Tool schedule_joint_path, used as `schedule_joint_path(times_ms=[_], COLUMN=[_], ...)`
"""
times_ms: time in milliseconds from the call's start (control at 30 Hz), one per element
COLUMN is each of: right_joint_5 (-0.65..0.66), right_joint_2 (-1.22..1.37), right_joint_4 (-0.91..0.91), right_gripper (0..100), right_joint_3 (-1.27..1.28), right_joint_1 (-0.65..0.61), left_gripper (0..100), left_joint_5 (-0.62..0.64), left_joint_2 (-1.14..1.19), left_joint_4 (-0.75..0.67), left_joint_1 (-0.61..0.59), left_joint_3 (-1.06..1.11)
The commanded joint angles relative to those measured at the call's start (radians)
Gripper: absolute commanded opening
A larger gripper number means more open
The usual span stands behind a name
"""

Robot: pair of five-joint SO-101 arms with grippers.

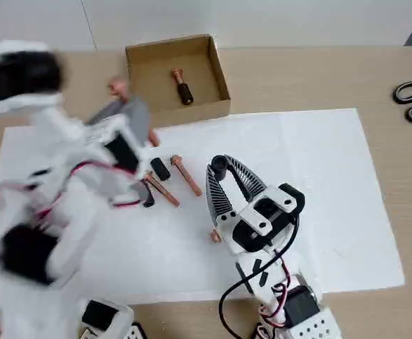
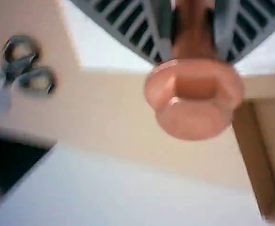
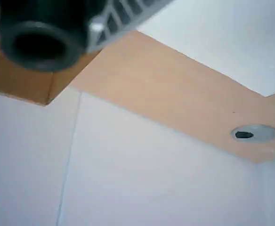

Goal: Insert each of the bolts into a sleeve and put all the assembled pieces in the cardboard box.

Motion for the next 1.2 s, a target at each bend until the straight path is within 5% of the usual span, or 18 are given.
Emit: schedule_joint_path(times_ms=[0,333,500,933,1167], right_joint_5=[0.000,0.002,0.135,0.155,0.061], right_joint_2=[-0.012,-0.007,-0.007,-0.005,-0.015], right_joint_4=[-0.027,-0.025,-0.025,-0.008,0.073], right_gripper=[0.4,0.4,0.4,0.4,0.4], right_joint_3=[0.006,0.006,0.006,0.008,0.008], right_joint_1=[-0.005,-0.005,-0.005,-0.002,-0.001], left_gripper=[1,1,1,1,1], left_joint_5=[-0.115,-0.181,-0.181,-0.186,-0.330], left_joint_2=[-0.020,-0.046,-0.048,-0.057,-0.057], left_joint_4=[-0.167,-0.381,-0.531,-0.608,-0.629], left_joint_1=[0.069,0.170,0.184,0.252,0.276], left_joint_3=[0.116,0.213,0.305,0.443,0.446])
